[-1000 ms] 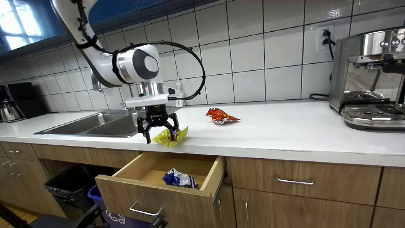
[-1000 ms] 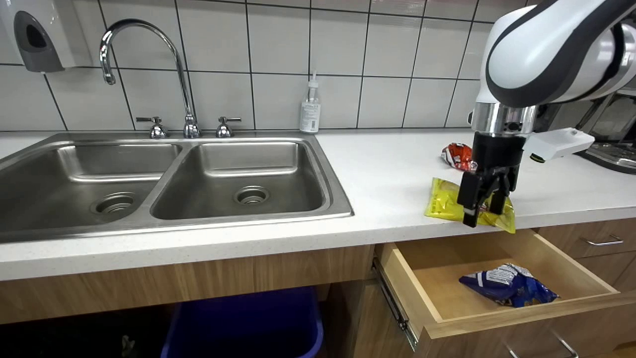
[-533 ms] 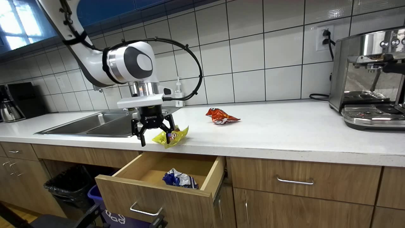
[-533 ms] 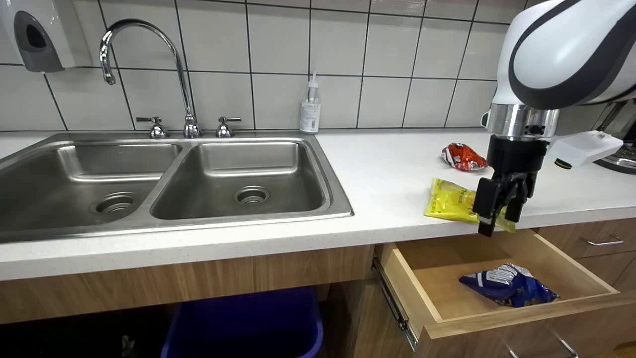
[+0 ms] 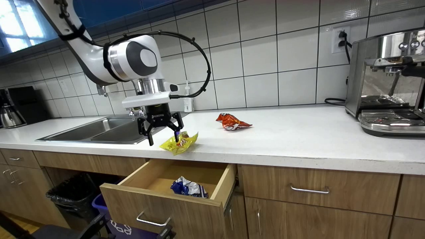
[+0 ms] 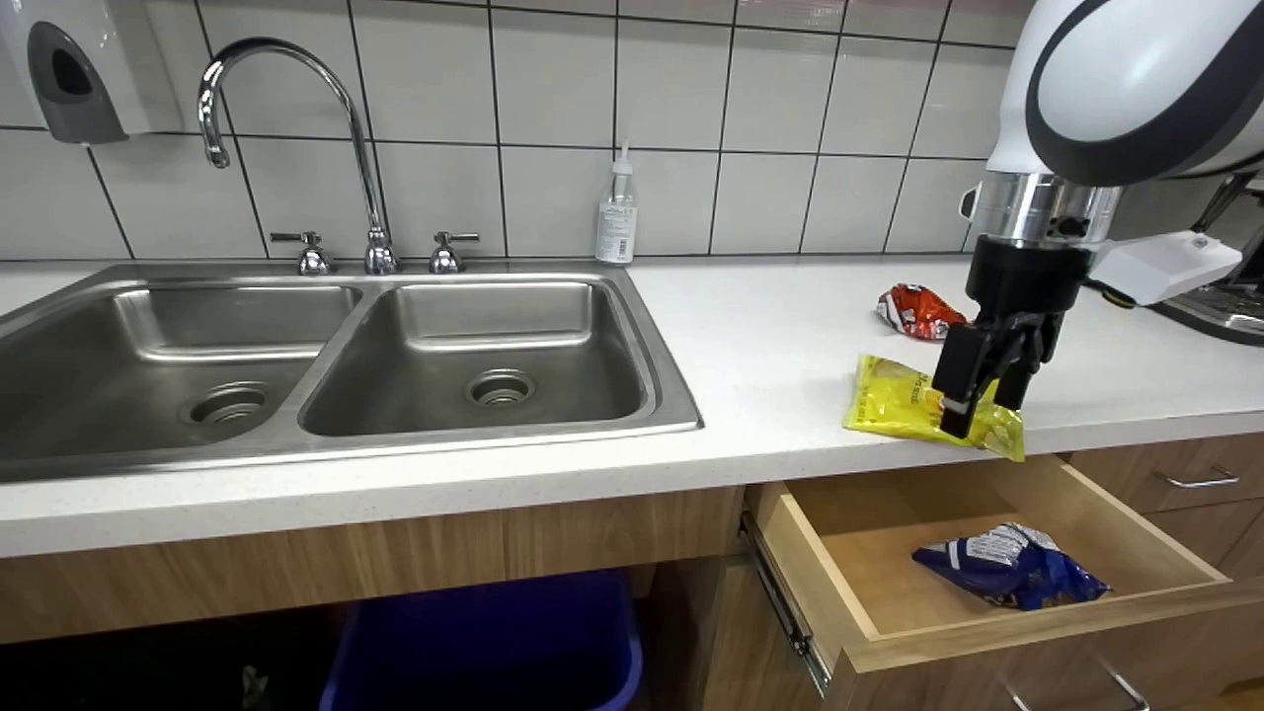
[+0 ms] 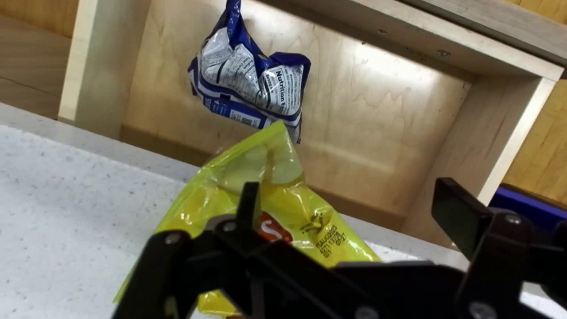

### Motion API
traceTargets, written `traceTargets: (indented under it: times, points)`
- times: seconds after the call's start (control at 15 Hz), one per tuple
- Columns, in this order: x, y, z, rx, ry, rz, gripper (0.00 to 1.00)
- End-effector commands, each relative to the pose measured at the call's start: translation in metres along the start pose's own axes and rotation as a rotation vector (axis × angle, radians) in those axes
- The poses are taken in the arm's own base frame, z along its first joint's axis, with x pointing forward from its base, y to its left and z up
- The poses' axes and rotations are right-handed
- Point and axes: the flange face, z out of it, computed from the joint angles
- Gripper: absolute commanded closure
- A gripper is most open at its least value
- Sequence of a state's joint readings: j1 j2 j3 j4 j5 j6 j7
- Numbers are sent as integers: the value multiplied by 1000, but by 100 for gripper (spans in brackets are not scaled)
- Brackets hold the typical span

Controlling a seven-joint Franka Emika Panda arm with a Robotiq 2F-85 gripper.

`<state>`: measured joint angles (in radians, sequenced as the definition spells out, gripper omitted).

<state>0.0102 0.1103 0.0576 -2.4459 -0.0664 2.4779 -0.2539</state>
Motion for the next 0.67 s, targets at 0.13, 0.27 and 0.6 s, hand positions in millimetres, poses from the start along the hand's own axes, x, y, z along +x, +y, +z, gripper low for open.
traceTargets:
  times: [0.13,0.27,0.6]
  points:
    - [29,5,-10,-1,38,-17,0]
    - [41,8,-11,-2,44,-20,0]
    - [71,17,-8,-2,56,-22,0]
